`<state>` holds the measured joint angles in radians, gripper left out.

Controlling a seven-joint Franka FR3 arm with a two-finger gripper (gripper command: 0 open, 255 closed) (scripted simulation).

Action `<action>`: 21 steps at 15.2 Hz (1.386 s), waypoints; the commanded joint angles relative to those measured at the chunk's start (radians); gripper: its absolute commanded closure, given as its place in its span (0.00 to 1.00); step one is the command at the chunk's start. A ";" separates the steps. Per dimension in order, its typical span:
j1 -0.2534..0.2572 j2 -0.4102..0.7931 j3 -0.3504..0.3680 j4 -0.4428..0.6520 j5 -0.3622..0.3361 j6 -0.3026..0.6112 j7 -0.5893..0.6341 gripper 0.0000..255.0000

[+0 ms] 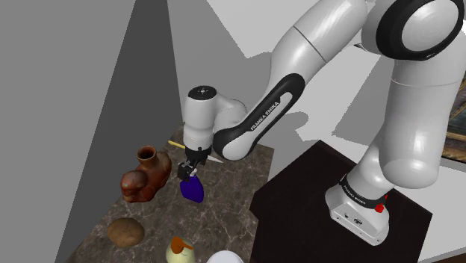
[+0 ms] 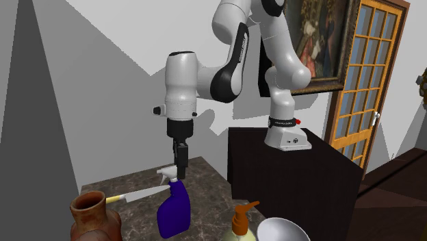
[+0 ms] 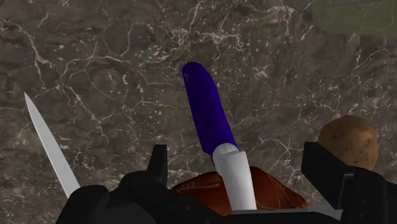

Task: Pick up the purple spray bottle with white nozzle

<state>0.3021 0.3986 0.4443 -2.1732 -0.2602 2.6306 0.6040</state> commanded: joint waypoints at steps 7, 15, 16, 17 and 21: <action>0.006 0.006 -0.004 -0.004 -0.007 0.010 0.008 1.00; -0.017 -0.039 0.022 -0.004 0.030 -0.032 -0.020 1.00; -0.022 -0.050 0.028 -0.004 0.039 -0.042 -0.026 1.00; -0.026 -0.061 0.034 -0.003 0.048 -0.053 -0.032 1.00; -0.043 -0.105 0.055 0.001 0.083 -0.096 -0.055 1.00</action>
<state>0.2627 0.3017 0.4952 -2.1767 -0.1842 2.5459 0.5544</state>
